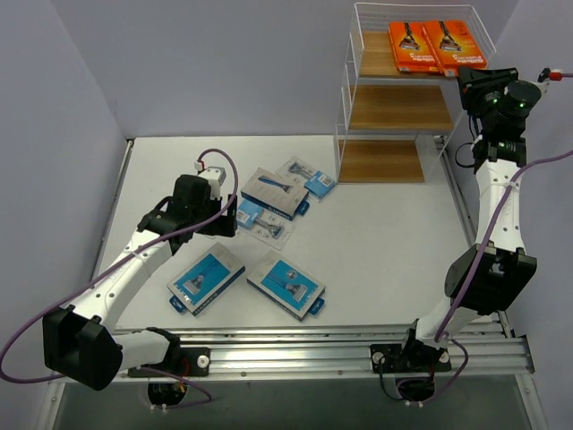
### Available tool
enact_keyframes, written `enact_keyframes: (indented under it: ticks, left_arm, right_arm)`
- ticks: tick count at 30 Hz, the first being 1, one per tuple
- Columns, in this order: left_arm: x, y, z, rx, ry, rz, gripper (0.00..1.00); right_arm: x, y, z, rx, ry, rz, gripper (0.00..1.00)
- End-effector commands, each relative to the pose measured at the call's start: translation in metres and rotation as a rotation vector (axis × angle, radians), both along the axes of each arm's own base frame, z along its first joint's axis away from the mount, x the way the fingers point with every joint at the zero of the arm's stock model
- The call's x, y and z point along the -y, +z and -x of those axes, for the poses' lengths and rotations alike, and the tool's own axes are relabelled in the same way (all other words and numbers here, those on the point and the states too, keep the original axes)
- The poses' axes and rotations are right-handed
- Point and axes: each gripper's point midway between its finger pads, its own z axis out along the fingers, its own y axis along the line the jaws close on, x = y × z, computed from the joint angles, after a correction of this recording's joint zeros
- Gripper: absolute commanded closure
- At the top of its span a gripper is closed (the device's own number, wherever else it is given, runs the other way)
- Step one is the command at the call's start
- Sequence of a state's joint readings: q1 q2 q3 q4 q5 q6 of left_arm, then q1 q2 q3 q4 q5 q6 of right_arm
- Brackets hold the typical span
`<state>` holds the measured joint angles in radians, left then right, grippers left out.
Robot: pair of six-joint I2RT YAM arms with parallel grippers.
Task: Place and organize the shaving razors onto the shelf
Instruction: Place the shaving razor onto shelf
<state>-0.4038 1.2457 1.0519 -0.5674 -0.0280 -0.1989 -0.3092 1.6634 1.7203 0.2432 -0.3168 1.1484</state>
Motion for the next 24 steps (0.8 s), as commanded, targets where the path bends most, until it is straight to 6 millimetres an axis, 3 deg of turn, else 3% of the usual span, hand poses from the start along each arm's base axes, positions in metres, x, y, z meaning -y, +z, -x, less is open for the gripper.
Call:
enact_keyframes:
  ticks: [1, 15, 24]
  left_arm:
    - [0.007, 0.022, -0.008, 0.045, -0.009, 0.037, 0.06]
    - [0.007, 0.024, -0.007, 0.05, -0.011, 0.041, 0.06]
    - [0.006, 0.025, -0.007, 0.053, -0.01, 0.041, 0.06]
  right_arm:
    - [-0.003, 0.021, 0.005, 0.079, 0.027, 0.018, 0.8]
    - [0.0, 0.04, 0.003, 0.147, 0.025, -0.052, 1.0]
    - [0.003, 0.044, 0.002, 0.17, 0.01, -0.106, 1.0]
